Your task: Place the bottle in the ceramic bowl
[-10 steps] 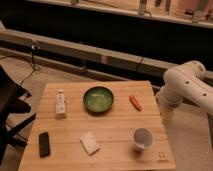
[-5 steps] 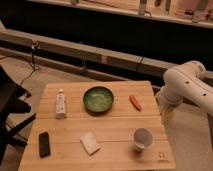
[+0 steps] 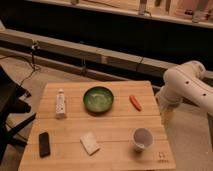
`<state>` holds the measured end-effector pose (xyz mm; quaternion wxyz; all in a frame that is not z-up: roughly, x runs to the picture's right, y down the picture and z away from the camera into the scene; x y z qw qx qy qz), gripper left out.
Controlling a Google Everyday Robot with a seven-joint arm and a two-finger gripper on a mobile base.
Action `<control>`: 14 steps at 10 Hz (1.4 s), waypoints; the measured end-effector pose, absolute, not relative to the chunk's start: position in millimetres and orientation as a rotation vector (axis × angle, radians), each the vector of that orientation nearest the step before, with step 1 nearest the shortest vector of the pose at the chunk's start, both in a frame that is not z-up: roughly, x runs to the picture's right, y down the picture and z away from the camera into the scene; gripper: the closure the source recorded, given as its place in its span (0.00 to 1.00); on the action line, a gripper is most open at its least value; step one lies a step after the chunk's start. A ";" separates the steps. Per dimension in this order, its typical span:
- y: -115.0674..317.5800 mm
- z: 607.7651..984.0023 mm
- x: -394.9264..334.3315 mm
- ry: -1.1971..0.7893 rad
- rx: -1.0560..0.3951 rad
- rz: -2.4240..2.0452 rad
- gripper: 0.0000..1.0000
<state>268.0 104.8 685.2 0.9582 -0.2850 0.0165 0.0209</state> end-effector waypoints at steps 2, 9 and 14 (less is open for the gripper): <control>105.0 684.2 266.4 0.034 -0.582 0.045 0.20; 102.2 685.0 245.5 0.022 -0.587 0.038 0.20; 101.6 685.1 235.3 0.018 -0.588 0.033 0.20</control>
